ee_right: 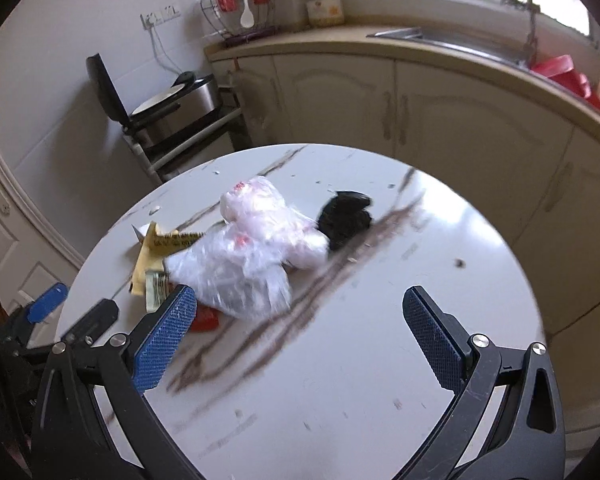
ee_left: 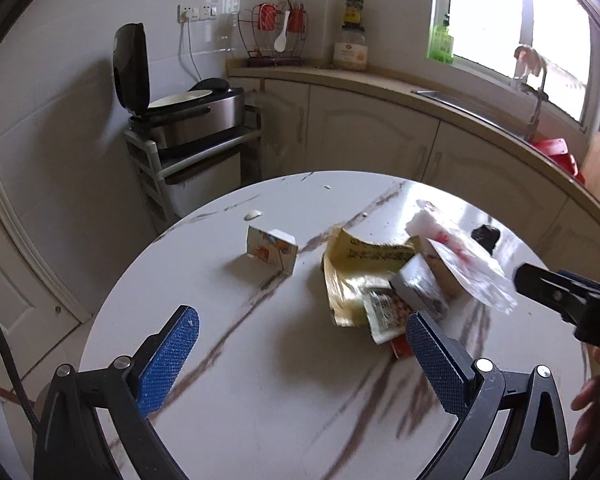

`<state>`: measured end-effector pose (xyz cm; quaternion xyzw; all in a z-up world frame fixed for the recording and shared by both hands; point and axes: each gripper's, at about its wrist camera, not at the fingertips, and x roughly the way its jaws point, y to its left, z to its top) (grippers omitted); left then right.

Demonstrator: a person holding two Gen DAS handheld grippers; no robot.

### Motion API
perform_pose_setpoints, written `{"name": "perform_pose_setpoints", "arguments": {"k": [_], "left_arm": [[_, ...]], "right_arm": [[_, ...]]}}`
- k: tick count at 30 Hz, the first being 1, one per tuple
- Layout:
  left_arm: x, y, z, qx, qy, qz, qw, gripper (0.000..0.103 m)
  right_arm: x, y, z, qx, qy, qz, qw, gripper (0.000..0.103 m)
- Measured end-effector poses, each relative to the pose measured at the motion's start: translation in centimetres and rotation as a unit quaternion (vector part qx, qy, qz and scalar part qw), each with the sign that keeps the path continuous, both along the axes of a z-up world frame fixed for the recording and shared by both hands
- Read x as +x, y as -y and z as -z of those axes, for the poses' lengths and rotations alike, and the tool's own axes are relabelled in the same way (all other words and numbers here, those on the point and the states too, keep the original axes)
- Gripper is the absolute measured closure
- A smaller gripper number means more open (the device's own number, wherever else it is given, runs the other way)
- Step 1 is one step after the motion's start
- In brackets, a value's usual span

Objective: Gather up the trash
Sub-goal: 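Return both grippers to the table toward the plastic bag and yellow wrapper, then grasp the pink-white plastic bag with the right gripper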

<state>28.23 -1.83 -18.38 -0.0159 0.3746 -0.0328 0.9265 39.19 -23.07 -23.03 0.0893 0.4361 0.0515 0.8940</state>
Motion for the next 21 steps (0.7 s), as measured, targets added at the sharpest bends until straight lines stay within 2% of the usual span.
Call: {"name": "perform_pose_setpoints", "arguments": {"k": [8,11,12,13,14,15,16,18,20,21], "left_arm": [[7.3,-0.3,1.7,-0.003,-0.025,0.017,0.9995,0.001],[9.9,-0.4,2.8,-0.022,-0.047,0.03,0.9982,0.001],[10.6,-0.5,3.1,-0.033,-0.05,0.033,0.9977,0.001],[11.3,-0.7,3.2,-0.044,-0.055,0.038,0.9968,0.001],[12.0,-0.8,3.4,-0.055,-0.061,0.044,0.9957,0.005],[12.5,-1.1,3.5,-0.063,-0.063,0.047,0.9949,0.01],[13.0,-1.3,3.7,-0.074,-0.068,0.053,0.9935,0.022],[13.8,-1.6,4.0,-0.091,-0.072,0.068,0.9909,0.035],[14.3,-1.8,3.8,-0.092,-0.066,0.084,0.9901,0.06],[14.4,-1.8,3.7,-0.088,-0.063,0.089,0.9901,0.066]], "right_arm": [[5.3,-1.2,2.3,0.004,-0.019,0.001,1.0,0.0],[6.6,-1.2,3.3,0.006,-0.03,-0.004,1.0,0.0],[7.0,-1.2,3.8,0.006,-0.035,-0.011,0.999,0.001],[7.2,-1.2,4.1,0.007,-0.038,-0.016,0.999,0.008],[7.4,-1.3,4.4,0.01,-0.042,-0.022,0.999,0.013],[7.5,-1.2,4.8,0.014,-0.047,-0.026,0.998,0.024],[7.4,-1.0,4.9,0.017,-0.046,-0.027,0.998,0.028],[7.0,-0.7,4.7,0.029,-0.038,-0.033,0.998,0.037],[6.7,-0.3,4.6,0.034,-0.034,-0.035,0.998,0.044],[6.4,0.0,4.4,0.04,-0.032,-0.035,0.998,0.046]]}}
